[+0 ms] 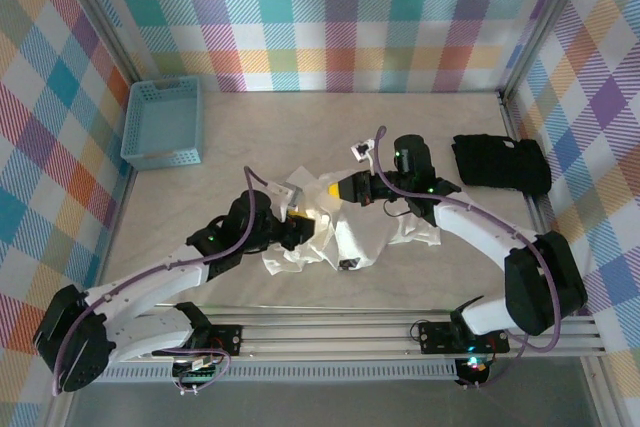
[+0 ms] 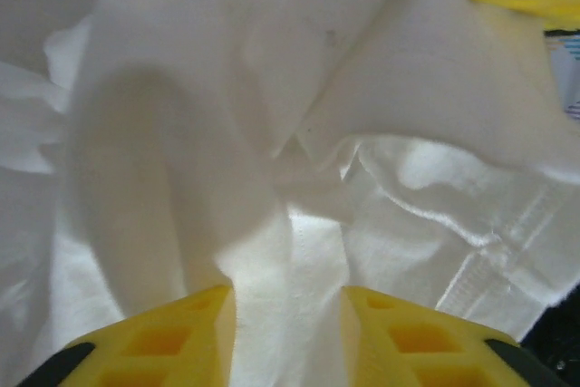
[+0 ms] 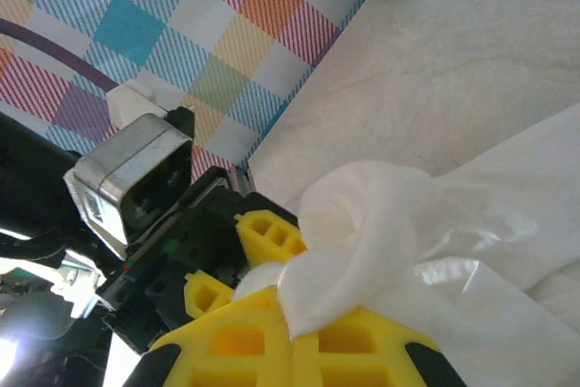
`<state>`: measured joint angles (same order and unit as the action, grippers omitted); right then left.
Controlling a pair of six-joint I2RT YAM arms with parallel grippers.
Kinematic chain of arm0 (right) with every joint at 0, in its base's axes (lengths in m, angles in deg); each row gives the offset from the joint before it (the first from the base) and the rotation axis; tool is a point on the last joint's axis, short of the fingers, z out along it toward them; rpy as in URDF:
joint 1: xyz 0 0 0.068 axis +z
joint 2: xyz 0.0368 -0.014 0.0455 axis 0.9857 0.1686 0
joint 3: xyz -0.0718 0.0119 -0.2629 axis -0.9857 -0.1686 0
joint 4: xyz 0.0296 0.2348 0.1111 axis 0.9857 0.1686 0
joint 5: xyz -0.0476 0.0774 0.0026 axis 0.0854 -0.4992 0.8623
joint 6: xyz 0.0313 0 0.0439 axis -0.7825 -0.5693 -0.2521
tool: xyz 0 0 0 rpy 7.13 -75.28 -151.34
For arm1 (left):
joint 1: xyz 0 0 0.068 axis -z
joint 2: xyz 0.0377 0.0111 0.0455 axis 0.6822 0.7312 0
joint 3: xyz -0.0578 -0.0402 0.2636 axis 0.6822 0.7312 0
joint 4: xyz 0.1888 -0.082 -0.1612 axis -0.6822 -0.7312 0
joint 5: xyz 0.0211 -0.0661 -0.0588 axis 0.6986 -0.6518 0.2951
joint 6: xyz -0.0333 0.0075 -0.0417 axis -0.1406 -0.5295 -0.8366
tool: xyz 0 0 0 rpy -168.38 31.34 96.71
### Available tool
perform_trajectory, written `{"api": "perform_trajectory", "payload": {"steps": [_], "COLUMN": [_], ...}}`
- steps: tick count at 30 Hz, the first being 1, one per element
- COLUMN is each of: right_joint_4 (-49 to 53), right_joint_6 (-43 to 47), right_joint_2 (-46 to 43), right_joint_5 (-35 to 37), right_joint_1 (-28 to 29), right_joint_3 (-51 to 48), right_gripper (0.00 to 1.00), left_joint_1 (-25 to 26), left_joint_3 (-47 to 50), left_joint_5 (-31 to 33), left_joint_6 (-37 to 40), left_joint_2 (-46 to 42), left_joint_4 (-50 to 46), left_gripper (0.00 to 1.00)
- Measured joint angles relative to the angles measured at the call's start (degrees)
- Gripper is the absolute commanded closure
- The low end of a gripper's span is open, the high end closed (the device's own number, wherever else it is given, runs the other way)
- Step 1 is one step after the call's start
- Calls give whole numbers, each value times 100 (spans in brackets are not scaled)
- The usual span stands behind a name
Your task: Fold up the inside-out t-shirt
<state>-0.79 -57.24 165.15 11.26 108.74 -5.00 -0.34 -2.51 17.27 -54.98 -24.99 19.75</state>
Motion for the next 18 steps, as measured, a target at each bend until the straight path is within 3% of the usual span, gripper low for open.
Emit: {"api": "perform_trajectory", "payload": {"steps": [10,18], "right_joint_4": [-26,-63], "right_joint_6": [-146,-251], "right_joint_2": [127,138], "right_joint_5": [-33,-44], "right_joint_1": [-35,-37], "right_joint_3": [0,0], "right_gripper": [100,100], "left_joint_1": [173,192], "left_joint_3": [-321,-431], "left_joint_5": [-247,42], "left_joint_6": [-20,-22], "left_joint_2": [442,660], "left_joint_4": [306,286], "left_gripper": [62,60]}}
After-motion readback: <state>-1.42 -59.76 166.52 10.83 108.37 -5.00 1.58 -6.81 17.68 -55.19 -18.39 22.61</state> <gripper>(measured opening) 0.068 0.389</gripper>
